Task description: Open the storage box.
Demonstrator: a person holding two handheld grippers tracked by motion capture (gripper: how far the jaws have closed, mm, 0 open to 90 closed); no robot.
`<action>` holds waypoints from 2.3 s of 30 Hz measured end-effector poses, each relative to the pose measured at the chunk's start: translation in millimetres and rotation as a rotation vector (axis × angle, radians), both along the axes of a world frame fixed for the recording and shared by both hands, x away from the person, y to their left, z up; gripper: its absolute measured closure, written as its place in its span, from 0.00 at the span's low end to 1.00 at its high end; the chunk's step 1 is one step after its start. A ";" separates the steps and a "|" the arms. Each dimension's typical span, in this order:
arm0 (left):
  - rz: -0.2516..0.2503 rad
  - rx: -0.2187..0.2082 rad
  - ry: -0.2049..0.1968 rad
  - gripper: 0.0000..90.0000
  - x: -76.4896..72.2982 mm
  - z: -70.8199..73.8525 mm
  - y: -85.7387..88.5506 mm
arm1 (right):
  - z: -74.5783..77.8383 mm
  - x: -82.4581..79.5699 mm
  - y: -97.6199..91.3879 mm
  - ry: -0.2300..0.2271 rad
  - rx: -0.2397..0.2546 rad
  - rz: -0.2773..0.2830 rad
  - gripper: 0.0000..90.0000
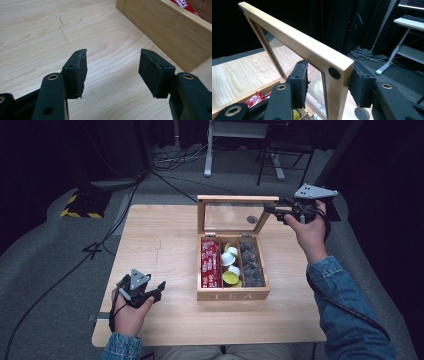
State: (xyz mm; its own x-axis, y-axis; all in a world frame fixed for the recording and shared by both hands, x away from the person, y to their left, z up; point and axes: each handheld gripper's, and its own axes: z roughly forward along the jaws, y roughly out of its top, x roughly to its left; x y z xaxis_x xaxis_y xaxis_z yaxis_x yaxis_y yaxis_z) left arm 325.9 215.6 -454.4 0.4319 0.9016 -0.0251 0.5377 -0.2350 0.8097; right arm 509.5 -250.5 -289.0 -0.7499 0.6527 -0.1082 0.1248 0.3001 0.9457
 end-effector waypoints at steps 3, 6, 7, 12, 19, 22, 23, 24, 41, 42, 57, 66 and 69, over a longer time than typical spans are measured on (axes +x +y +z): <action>-0.003 0.000 -0.001 0.45 1.0 -0.2 -0.9 | 1.7 6.7 1.0 0.002 0.001 -0.006 0.60; -0.009 0.001 0.004 0.44 1.9 -0.6 -2.2 | 2.4 14.2 1.6 0.003 0.002 -0.018 0.61; -0.011 0.003 0.002 0.44 2.4 -0.9 -2.6 | 2.6 16.3 1.9 0.006 0.005 -0.021 0.61; -0.015 0.004 0.003 0.44 4.0 -1.5 -3.3 | 3.9 26.0 3.3 0.013 0.010 -0.034 0.61; -0.024 0.003 0.004 0.44 7.0 -2.4 -5.1 | 8.8 43.3 5.3 0.056 0.008 -0.044 0.61; -0.029 0.005 0.007 0.44 8.0 -2.8 -5.7 | 8.2 50.6 6.4 0.062 0.007 -0.051 0.60; -0.029 0.007 0.007 0.44 8.3 -3.1 -6.0 | 7.6 52.2 6.5 0.060 0.005 -0.053 0.60; -0.029 0.007 0.007 0.44 8.4 -3.3 -6.3 | 6.3 54.7 7.0 0.060 0.008 -0.055 0.60; -0.039 0.016 0.010 0.43 9.4 -4.0 -7.0 | -5.6 82.2 13.4 0.098 -0.006 -0.106 0.58; -0.037 0.016 0.011 0.43 9.4 -4.1 -7.1 | -6.9 83.7 13.6 0.098 -0.008 -0.109 0.57; -0.036 0.012 0.022 0.42 10.3 -6.6 -6.0 | -37.9 103.3 17.2 0.171 -0.025 -0.155 0.46; -0.038 0.011 0.029 0.41 13.3 -8.3 -4.6 | -41.3 106.3 19.1 0.192 -0.014 -0.158 0.41; -0.038 0.005 0.032 0.41 14.0 -8.3 -4.4 | -41.6 105.6 18.1 0.195 -0.012 -0.168 0.40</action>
State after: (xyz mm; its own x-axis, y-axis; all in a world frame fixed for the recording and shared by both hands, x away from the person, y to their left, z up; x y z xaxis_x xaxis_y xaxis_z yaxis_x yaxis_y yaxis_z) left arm 339.9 211.2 -462.7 0.4649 0.8847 -0.0349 0.5539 -0.2598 0.7910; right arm 615.1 -232.4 -330.6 -0.6386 0.7693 0.0190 0.3533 0.2712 0.8953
